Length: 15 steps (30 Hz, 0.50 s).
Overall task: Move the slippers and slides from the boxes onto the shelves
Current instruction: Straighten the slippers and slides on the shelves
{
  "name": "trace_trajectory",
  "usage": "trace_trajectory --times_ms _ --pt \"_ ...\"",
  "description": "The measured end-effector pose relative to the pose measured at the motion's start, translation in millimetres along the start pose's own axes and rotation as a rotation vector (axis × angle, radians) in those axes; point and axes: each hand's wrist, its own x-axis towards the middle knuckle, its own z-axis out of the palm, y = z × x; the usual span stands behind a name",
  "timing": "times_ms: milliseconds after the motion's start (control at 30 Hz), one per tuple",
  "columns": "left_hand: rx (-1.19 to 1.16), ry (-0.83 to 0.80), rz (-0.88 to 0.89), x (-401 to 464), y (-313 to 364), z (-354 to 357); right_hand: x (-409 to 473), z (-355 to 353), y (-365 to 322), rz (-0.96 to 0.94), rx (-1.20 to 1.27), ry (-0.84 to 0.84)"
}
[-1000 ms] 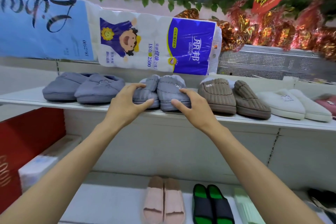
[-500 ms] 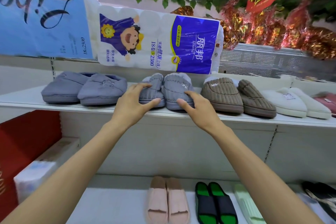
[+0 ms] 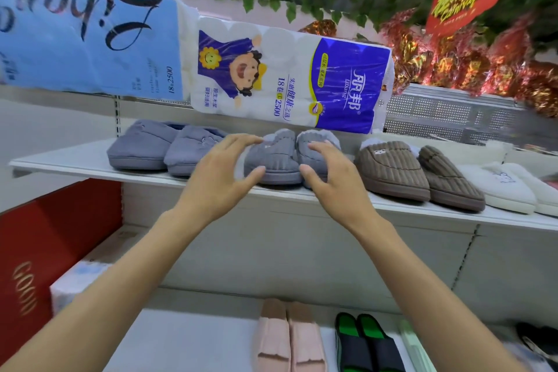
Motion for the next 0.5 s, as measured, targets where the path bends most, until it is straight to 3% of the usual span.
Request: trace_trajectory --times_ms 100,233,333,500 --pt "-0.020 0.163 -0.097 -2.0 -32.5 -35.9 4.2 26.5 -46.7 -0.150 0.069 -0.068" --pt "0.039 0.291 -0.291 -4.2 -87.9 -71.6 26.2 68.7 -82.3 -0.189 0.049 -0.170" --pt "0.097 0.199 -0.405 -11.3 -118.3 -83.8 41.6 94.0 -94.0 -0.116 0.052 -0.253" --pt "0.111 0.149 -0.402 -21.5 -139.1 -91.9 48.2 125.5 -101.9 -0.023 0.071 -0.327"
